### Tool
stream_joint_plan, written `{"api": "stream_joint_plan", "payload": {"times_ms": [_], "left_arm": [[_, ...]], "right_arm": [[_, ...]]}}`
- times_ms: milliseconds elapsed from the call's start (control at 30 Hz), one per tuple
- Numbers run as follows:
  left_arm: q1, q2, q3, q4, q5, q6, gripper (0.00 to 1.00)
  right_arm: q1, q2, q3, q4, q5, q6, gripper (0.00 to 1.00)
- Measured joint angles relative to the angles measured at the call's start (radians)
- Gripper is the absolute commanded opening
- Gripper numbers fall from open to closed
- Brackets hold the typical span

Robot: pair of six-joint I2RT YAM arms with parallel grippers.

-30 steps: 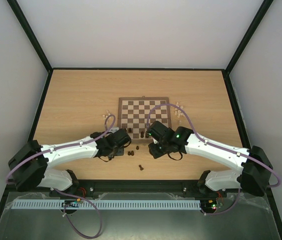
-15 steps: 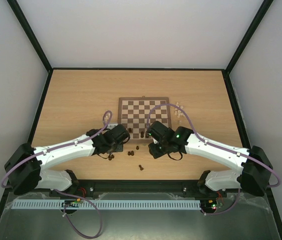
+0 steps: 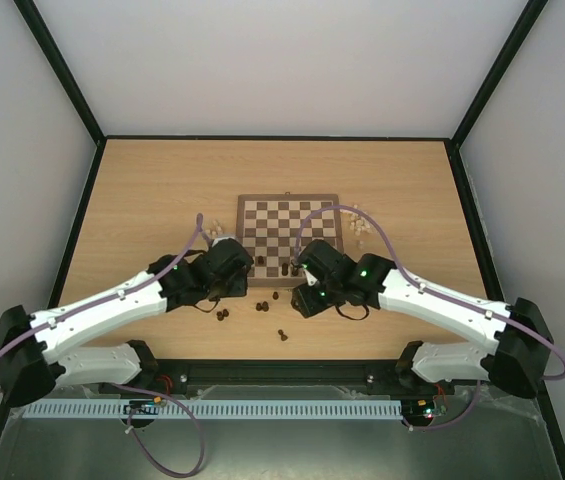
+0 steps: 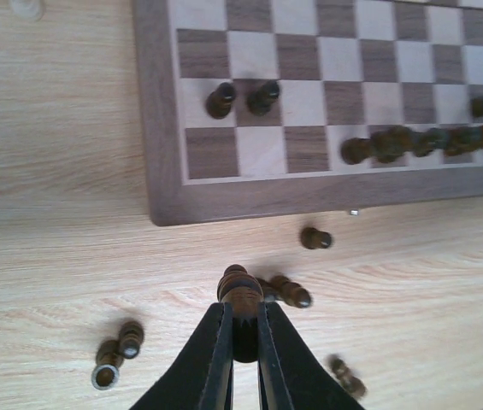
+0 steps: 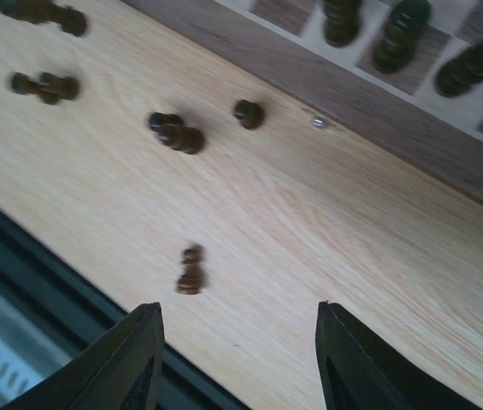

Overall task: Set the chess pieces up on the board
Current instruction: Pick up the chess piece at the center of the board.

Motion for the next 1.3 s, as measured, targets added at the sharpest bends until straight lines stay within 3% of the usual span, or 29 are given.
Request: {"api": "stream_joint_plan", "payload": {"times_ms": [200, 367, 667, 967, 1300], "left_arm": [[0.0, -0.094, 0.022, 0.01, 0.069, 0.021, 0.02], [0.012, -0.177, 0.043, 0.035, 0.123, 0.037, 0.02], [0.048, -0.281, 0.048, 0.148, 0.24, 0.049, 0.02], [0.095, -0.379, 0.018, 0.332, 0.348, 0.002, 0.02], [0.13, -0.436, -0.097, 0.52, 0.46, -0.1, 0.02]], "right_arm": [[-0.055, -0.093, 0.0, 0.091, -0.18, 0.02, 0.5], [-0.217, -0.242, -0.041, 0.264, -0.417, 0.074, 0.51], [-0.43, -0.319, -0.317, 0.752, -0.835, 0.397, 0.49], [-0.439, -0.324, -0.38, 1.115, -0.949, 0.655, 0.44], [-0.439, -0.328, -0.38, 1.223, -0.952, 0.742, 0.42]]}}
